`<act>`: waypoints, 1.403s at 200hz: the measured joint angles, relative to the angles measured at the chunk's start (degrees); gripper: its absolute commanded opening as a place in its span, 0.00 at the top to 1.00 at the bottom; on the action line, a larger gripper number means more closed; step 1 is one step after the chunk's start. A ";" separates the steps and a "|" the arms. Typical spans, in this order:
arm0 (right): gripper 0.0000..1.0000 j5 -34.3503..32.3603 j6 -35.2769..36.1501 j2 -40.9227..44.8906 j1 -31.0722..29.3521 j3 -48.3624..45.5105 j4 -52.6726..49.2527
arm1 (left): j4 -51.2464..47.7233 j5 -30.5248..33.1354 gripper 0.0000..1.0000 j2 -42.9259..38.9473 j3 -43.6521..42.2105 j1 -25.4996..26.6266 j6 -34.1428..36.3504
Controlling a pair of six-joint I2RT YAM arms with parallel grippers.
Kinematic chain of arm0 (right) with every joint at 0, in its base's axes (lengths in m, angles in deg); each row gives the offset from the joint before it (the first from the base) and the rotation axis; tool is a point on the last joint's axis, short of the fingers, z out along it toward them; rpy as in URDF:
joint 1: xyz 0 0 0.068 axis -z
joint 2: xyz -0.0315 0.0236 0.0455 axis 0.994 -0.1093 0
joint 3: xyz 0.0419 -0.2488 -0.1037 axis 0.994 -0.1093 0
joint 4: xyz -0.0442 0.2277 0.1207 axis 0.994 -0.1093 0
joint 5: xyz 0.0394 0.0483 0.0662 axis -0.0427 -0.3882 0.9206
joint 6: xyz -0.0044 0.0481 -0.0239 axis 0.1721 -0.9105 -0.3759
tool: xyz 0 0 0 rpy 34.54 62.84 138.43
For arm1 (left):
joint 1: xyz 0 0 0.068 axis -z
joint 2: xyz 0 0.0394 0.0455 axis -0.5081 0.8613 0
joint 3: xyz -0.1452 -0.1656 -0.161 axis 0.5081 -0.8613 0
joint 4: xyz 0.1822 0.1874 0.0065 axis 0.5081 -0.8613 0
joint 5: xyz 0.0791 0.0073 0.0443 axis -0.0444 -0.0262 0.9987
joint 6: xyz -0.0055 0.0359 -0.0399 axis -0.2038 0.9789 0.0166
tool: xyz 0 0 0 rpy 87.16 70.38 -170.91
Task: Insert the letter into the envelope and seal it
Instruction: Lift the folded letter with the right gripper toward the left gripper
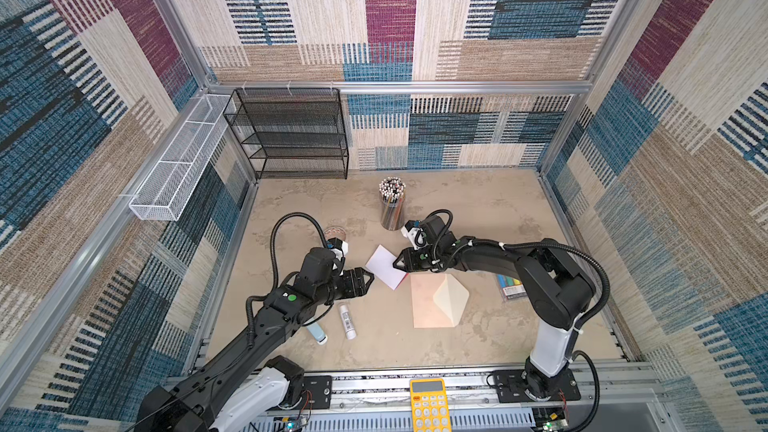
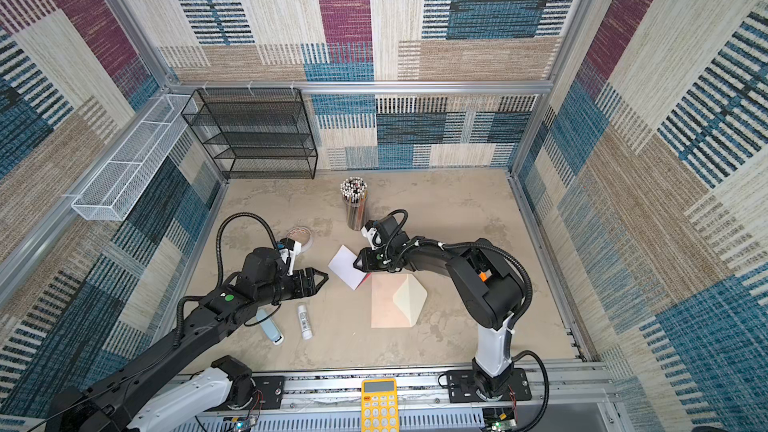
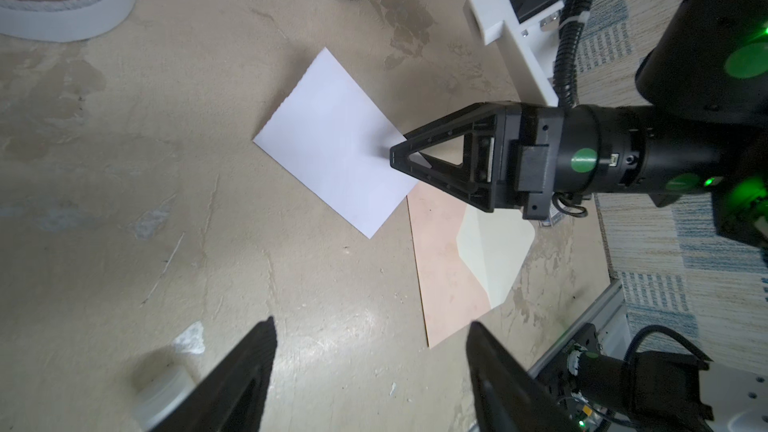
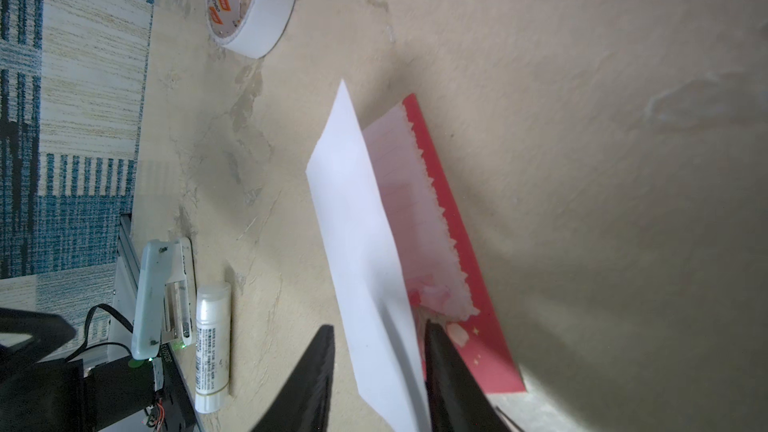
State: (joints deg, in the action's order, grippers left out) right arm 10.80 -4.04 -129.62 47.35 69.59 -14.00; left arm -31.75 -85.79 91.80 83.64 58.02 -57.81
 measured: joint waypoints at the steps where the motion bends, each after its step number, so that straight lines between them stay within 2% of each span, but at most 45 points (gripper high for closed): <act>1: 0.69 0.00 -0.02 0.00 0.00 0.02 0.00 | 0.00 0.00 0.25 -0.02 0.00 0.00 0.00; 38: 0.92 0.52 -1.16 -0.09 -0.22 1.16 -0.04 | -0.09 -0.87 0.21 -0.09 0.39 -1.60 0.09; 67: 1.00 1.73 -1.84 0.61 -0.31 2.27 -0.81 | -0.57 -2.19 0.20 -0.13 2.40 -3.89 0.83; 132: 0.99 3.06 -4.66 10.73 -0.31 7.69 -1.73 | 1.70 -7.04 0.15 1.64 5.79 -10.29 0.98; 156: 0.99 2.10 -5.79 15.58 -0.31 8.15 -1.51 | 7.13 -11.04 0.23 4.17 7.04 -12.00 -1.31; 220: 0.99 -0.11 -9.62 27.65 0.28 -0.13 3.34 | 27.47 -21.79 0.24 10.93 6.99 -12.39 -12.24; 280: 0.99 0.17 -12.74 31.82 1.62 -5.66 9.62 | 38.60 -24.41 0.27 14.75 6.10 -10.69 -17.88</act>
State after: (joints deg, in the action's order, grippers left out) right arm 10.98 -16.78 -97.80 48.96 63.93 -4.38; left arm 6.85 -110.21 106.55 89.74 47.33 -75.69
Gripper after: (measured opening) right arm 0.049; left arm 0.740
